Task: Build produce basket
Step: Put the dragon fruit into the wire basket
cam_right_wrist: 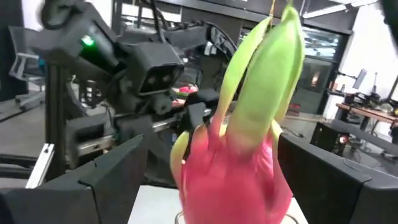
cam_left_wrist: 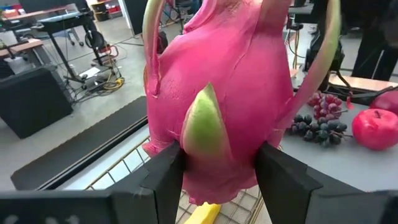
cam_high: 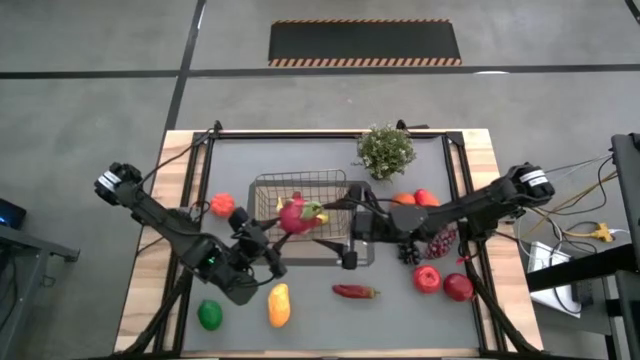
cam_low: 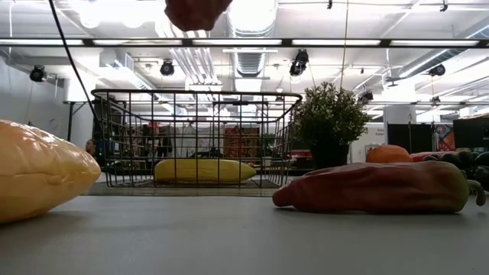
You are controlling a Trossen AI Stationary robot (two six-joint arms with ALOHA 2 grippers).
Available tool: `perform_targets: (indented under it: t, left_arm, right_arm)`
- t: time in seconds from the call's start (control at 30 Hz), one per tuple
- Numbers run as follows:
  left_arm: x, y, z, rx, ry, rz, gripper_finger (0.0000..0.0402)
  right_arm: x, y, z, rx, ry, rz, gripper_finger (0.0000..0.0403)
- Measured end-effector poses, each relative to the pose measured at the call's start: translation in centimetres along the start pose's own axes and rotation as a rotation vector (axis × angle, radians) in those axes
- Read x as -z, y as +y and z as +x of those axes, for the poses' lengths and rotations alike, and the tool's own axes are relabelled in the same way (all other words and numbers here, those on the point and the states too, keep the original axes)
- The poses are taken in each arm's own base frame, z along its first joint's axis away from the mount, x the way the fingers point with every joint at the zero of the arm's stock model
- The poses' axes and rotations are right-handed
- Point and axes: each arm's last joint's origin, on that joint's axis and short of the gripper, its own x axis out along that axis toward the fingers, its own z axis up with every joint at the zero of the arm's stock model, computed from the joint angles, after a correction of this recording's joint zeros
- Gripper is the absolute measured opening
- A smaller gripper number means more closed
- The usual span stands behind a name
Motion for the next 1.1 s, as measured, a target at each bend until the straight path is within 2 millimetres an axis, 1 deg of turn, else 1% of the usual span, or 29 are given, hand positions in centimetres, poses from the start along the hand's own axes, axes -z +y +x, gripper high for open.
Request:
perform_targets:
  t: [0.1, 0.2, 0.33, 0.43, 0.53, 0.73, 0.83, 0.93, 1.1]
  left_arm:
    - [0.0, -0.3, 0.1, 0.003, -0.008, -0.025, 0.0163]
    - [-0.2, -0.5, 0.1, 0.010, -0.013, -0.048, 0.0163]
    - [-0.4, -0.6, 0.3, 0.009, -0.023, -0.054, 0.0163]
    - [-0.5, -0.6, 0.3, 0.008, -0.030, -0.051, 0.0163]
    - [-0.6, -0.6, 0.3, -0.004, -0.039, -0.050, 0.0163]
    - [-0.6, -0.6, 0.3, -0.007, -0.042, -0.051, 0.0164]
    - [-0.6, -0.6, 0.3, -0.010, -0.043, -0.037, 0.0165]
    - [-0.6, -0.6, 0.4, -0.011, -0.043, -0.030, 0.0181]
    - [-0.5, -0.5, 0.5, -0.015, -0.039, 0.009, 0.0240]
  right_arm:
    - [0.1, -0.7, 0.7, 0.024, 0.019, 0.020, 0.0341]
    - [0.6, -1.2, 1.4, 0.033, 0.039, 0.027, 0.0340]
    - [1.2, -1.2, 2.3, 0.037, 0.052, 0.033, 0.0335]
    - [1.4, -1.1, 2.8, 0.038, 0.056, 0.025, 0.0322]
    - [1.4, -1.0, 3.1, 0.041, 0.054, 0.022, 0.0291]
    - [1.4, -1.1, 3.0, 0.040, 0.059, 0.019, 0.0186]
    - [1.4, -1.1, 2.9, 0.038, 0.071, 0.020, 0.0144]
    - [1.4, -1.1, 2.9, 0.035, 0.087, 0.026, 0.0123]
    - [1.7, -1.1, 2.8, 0.034, 0.119, 0.041, 0.0119]
